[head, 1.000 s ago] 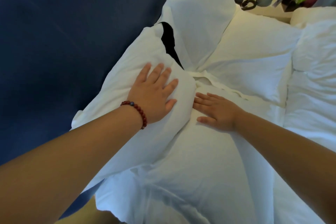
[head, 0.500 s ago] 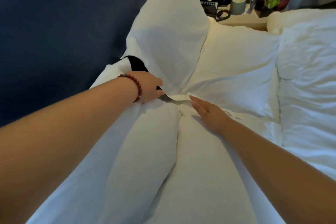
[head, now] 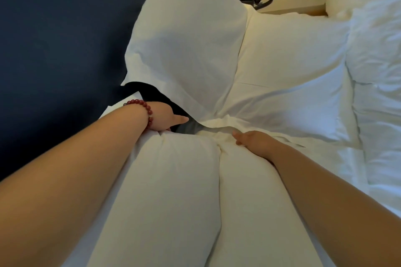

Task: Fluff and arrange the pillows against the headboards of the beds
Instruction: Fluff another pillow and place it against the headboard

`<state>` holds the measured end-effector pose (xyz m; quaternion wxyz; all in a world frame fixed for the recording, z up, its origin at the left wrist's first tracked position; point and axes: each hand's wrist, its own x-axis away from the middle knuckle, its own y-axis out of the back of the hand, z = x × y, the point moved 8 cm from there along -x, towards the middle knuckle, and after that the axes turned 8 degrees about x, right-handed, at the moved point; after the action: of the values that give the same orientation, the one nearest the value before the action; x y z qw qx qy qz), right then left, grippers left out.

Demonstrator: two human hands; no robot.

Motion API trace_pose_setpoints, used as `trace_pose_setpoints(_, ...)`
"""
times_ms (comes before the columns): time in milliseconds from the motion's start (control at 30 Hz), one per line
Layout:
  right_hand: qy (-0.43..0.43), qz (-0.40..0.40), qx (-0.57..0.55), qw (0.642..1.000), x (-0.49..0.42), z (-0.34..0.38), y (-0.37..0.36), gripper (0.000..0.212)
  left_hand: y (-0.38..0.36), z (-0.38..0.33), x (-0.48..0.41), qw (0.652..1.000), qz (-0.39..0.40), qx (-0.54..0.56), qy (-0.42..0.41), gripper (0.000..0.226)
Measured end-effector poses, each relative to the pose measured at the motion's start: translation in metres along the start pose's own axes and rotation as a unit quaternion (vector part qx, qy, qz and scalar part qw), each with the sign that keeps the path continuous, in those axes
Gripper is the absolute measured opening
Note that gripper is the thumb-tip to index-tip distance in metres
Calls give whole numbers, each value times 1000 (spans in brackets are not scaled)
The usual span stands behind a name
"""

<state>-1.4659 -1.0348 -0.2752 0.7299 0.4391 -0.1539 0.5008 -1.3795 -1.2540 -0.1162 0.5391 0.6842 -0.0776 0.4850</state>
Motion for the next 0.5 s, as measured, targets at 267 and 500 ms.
trace_pose_setpoints(267,22,9,-20,1000,0,0,-5,52,-20,-14,-5,997,71,30,-25,58)
trace_pose_setpoints(500,18,-3,-18,1000,-2,-7,-7,63,-29,-20,-20,997,75,-16,-20,59)
